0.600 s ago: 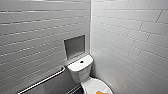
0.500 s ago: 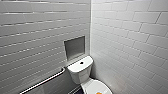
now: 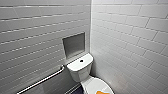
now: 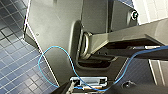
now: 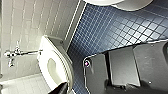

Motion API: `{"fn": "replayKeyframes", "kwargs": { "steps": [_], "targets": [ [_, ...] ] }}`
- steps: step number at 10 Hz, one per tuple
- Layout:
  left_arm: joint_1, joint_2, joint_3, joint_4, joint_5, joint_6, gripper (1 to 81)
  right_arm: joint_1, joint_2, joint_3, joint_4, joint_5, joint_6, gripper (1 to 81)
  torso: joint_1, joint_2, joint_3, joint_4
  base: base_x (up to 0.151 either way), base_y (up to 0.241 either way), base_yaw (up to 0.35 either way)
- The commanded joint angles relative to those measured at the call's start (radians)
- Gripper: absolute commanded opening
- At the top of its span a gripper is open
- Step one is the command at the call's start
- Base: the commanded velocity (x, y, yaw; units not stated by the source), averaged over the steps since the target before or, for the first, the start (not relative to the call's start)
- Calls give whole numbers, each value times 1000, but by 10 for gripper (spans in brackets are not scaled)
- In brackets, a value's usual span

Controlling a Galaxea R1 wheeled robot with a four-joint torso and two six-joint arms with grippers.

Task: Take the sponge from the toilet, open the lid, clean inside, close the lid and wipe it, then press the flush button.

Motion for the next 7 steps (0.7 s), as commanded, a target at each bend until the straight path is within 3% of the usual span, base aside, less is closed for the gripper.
{"fn": "replayKeyframes", "kwargs": {
  "steps": [1, 4, 6, 7],
  "targets": [
    [-6, 8, -21, 4, 64, 7, 811, 77, -51, 30, 28, -37, 74, 811, 62, -97, 3, 0, 0, 0, 0],
    [-6, 16, -30, 4, 65, 7, 811, 117, -42, 13, 29, 79, 254, 811, 125, -194, -23, 0, 0, 0, 0],
    [-5, 18, -30, 0, 65, 7, 811, 163, -10, -29, 29, 84, 338, 811, 171, -268, -24, 0, 0, 0, 0],
    [-5, 19, -31, -2, 67, 7, 811, 189, 18, -61, 29, 82, 367, 811, 195, -305, -72, 0, 0, 0, 0]
  ]
}}
